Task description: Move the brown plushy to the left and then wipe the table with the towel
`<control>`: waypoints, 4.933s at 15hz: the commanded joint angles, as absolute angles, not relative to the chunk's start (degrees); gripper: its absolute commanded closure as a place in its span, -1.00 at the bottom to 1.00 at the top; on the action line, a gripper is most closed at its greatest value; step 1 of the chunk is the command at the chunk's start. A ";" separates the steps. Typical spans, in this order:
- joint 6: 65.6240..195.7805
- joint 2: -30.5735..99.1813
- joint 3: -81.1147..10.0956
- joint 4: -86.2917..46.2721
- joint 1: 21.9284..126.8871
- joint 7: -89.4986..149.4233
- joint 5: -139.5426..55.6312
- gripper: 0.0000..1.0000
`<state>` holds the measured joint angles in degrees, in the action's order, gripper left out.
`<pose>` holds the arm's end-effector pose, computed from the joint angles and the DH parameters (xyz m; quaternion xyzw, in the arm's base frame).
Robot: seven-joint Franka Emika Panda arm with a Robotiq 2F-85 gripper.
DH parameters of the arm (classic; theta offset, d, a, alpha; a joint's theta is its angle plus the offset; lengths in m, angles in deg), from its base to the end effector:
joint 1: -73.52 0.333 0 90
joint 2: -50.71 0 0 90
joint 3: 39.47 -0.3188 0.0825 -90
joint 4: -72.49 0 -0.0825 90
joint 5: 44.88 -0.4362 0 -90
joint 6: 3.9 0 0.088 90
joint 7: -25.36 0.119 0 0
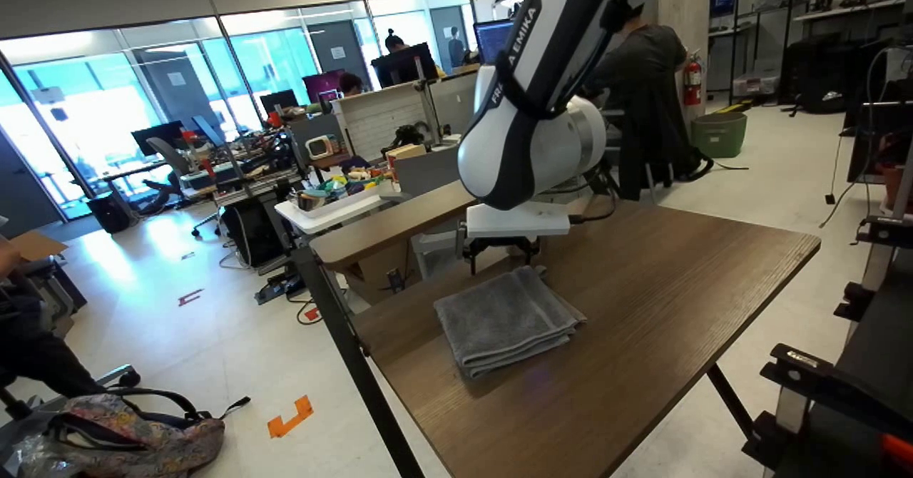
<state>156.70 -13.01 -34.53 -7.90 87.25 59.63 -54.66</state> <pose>0.7541 0.1207 0.0083 -0.9536 0.2630 -0.1343 0.0584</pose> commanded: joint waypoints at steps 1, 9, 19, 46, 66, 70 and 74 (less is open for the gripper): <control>158.61 -5.25 -34.34 -15.70 91.85 59.75 -54.43 -1.00; 162.73 0.98 -33.04 -21.40 98.20 59.53 -53.93 -1.00; 151.82 -9.22 -37.77 -16.88 91.86 60.64 -55.08 -1.00; 149.62 -17.51 -40.81 -3.90 87.82 62.92 -54.32 -1.00; 140.85 -11.71 -30.20 -13.30 88.84 67.42 -51.12 -1.00; 137.77 -18.54 -28.78 -1.54 83.53 74.11 -52.62 -1.00; 133.01 -24.78 -24.65 9.29 80.27 84.00 -51.13 -1.00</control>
<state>137.51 -17.02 -27.55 -1.64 81.87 77.01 -51.70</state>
